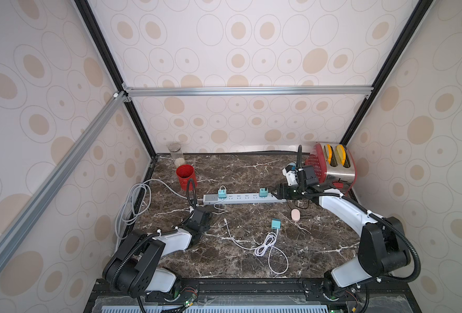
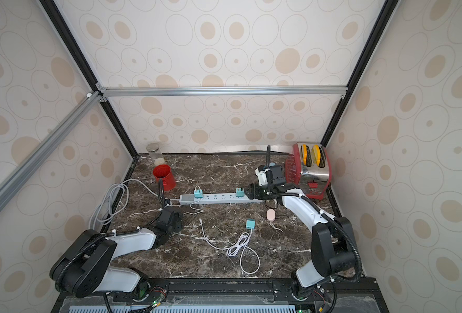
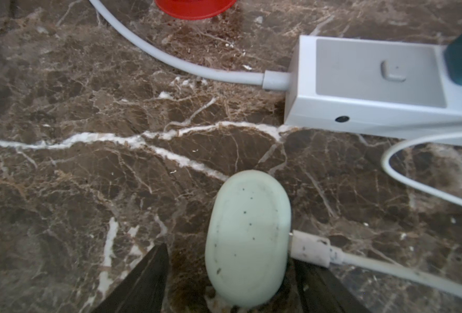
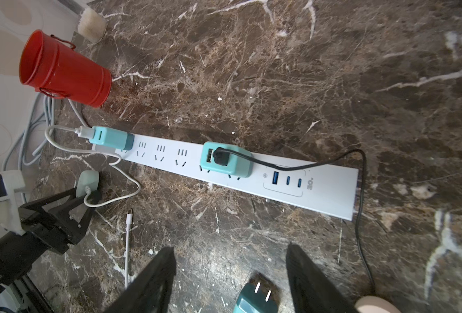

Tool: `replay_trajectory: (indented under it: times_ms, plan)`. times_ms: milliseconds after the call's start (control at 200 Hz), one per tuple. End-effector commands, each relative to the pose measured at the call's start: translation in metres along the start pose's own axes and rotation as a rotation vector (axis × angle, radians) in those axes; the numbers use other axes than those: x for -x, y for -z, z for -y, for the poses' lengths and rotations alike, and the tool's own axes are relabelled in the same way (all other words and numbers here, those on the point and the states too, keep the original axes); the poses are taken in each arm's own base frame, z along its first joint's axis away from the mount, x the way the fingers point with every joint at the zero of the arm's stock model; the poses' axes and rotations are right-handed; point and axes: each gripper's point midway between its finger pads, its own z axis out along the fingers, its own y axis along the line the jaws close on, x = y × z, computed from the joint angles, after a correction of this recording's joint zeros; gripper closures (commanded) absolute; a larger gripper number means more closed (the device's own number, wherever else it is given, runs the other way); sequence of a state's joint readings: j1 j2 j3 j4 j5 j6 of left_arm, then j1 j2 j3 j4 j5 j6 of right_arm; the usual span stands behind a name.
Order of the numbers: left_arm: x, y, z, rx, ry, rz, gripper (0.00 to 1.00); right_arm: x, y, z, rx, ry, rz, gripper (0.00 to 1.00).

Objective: Charge the bluetooth headset
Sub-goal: Place the bluetooth headset at the center of the board, then pick up the bluetooth headset from the center of the board.

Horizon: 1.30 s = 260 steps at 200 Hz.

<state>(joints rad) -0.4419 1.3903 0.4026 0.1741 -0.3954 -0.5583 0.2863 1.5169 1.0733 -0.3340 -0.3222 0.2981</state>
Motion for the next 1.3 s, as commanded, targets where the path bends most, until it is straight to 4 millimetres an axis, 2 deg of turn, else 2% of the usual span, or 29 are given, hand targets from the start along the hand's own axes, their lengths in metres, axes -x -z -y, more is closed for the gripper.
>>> replay_trajectory:
  times_ms: [0,105,240,461,526,641,771,826,916,1012,1087,1162,1227,1297]
  plan:
    - [0.015,0.012,-0.008,0.04,0.061,0.013,0.22,-0.01,0.02,0.021,-0.098,-0.018,-0.001,0.3]
    - [0.029,0.031,-0.019,0.066,0.084,0.032,0.17,-0.023,0.035,0.029,-0.149,0.0,-0.014,0.3]
    - [0.04,0.051,-0.028,0.089,0.091,0.035,0.09,-0.046,0.043,0.031,-0.146,0.024,-0.066,0.36]
    - [0.052,0.071,-0.024,0.041,0.106,0.006,0.12,-0.079,0.039,0.0,0.066,0.133,-0.129,0.4]
    - [0.057,0.077,-0.023,0.031,0.117,0.006,0.14,-0.085,0.036,0.001,0.062,0.149,-0.142,0.41]
    - [0.064,0.086,-0.017,-0.015,0.113,0.006,0.17,-0.102,0.029,-0.019,0.076,0.228,-0.2,0.45]
    - [0.066,0.09,-0.009,-0.053,0.112,-0.018,0.18,-0.136,0.012,-0.065,0.155,0.546,-0.256,0.48]
    - [0.067,0.09,-0.006,-0.068,0.113,-0.028,0.19,-0.143,0.004,-0.079,0.185,0.616,-0.253,0.52]
    - [0.071,0.09,0.002,-0.121,0.127,-0.04,0.2,-0.132,-0.006,-0.094,0.22,0.582,-0.217,0.56]
    - [0.078,0.088,0.004,-0.169,0.152,-0.037,0.2,-0.11,-0.014,-0.112,0.248,0.523,-0.178,0.56]
    - [0.086,0.088,0.005,-0.193,0.154,-0.023,0.21,-0.092,-0.019,-0.119,0.222,0.473,-0.161,0.58]
    - [0.094,0.09,0.012,-0.237,0.108,0.0,0.22,-0.062,-0.018,-0.102,0.074,0.375,-0.078,0.61]
    - [0.097,0.091,0.016,-0.254,0.096,0.005,0.23,-0.034,-0.006,-0.09,0.037,0.298,0.01,0.6]
    - [0.096,0.09,0.022,-0.282,0.087,-0.01,0.24,-0.002,0.008,-0.065,-0.062,0.215,0.09,0.57]
